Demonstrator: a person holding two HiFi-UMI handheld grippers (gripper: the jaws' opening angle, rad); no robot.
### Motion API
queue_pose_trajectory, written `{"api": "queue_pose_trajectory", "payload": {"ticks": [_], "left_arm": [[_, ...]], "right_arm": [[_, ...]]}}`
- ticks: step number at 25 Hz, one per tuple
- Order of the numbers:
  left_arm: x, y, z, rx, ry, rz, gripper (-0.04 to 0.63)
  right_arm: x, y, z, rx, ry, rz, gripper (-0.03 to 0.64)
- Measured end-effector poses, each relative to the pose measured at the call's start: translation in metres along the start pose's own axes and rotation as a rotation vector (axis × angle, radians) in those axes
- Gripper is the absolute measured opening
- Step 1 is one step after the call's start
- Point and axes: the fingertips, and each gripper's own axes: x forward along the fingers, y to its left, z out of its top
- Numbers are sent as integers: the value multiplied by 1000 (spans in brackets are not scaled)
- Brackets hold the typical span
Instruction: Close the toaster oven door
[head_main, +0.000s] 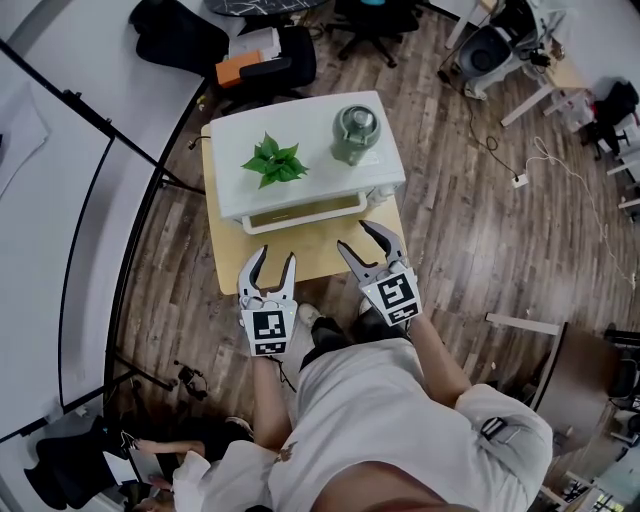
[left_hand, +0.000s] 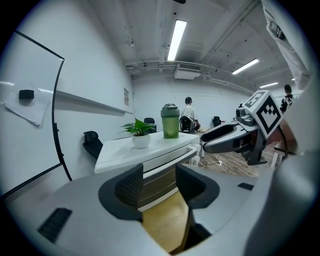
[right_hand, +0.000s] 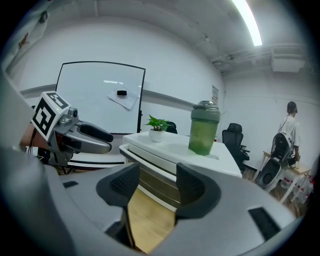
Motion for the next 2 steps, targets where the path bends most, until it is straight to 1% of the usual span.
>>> {"api": "queue_pose_trajectory", "payload": {"ticks": [2], "left_arm": [[-1, 1, 1, 0, -1, -3, 198]], "right_arm": [[1, 3, 1, -1, 2, 3, 233]]}}
